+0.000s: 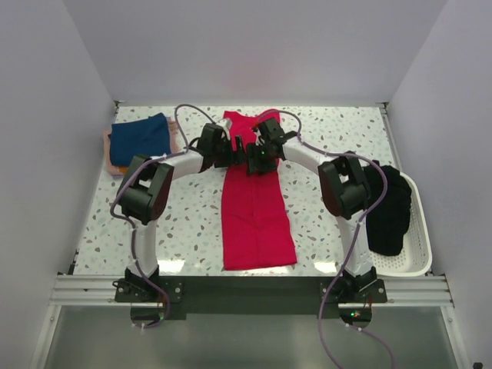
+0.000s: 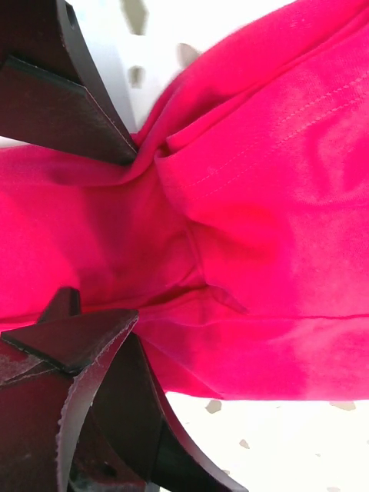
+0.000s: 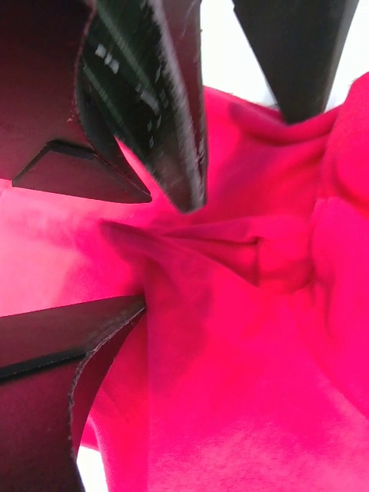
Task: Fold and stack the t-shirts
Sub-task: Fold the tshirt
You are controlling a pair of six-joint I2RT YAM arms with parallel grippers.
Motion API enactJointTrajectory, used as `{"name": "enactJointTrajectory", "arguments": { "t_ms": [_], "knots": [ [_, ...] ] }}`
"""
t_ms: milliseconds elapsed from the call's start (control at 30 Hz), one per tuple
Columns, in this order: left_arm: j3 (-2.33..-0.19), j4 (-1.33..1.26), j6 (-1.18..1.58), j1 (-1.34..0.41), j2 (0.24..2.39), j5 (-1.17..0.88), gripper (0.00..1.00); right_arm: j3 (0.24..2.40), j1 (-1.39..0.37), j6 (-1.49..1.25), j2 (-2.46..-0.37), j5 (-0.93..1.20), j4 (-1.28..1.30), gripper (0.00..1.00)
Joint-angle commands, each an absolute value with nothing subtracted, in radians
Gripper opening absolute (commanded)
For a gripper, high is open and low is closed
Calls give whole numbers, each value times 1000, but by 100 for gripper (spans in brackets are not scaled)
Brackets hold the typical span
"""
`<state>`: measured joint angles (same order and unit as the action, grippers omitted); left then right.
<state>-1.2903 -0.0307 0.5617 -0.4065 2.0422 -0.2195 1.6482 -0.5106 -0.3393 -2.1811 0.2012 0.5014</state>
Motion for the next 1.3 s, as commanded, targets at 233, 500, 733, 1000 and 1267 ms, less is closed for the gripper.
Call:
{"name": "enactJointTrajectory", "arguments": {
  "t_ms": [233,500,733,1000,1267],
  "knots": [
    [-1506,146,496,-396,2213,-129,82,1802,-469,-305,-2352,161,571,56],
    [-1554,100,448,-396,2175,-138,89,1798,-465,-259,-2244,190,534,62],
    [-1415,37,402,-399,1883,-71,98,1665,-469,-270,-1944,207,506,66],
    [-998,98,413,-437,1565,-29,93,1252,-509,-360,-1579,130,575,64],
    [-677,219,578,-538,1218,41,88,857,-644,-577,-1278,37,617,61]
  ]
}}
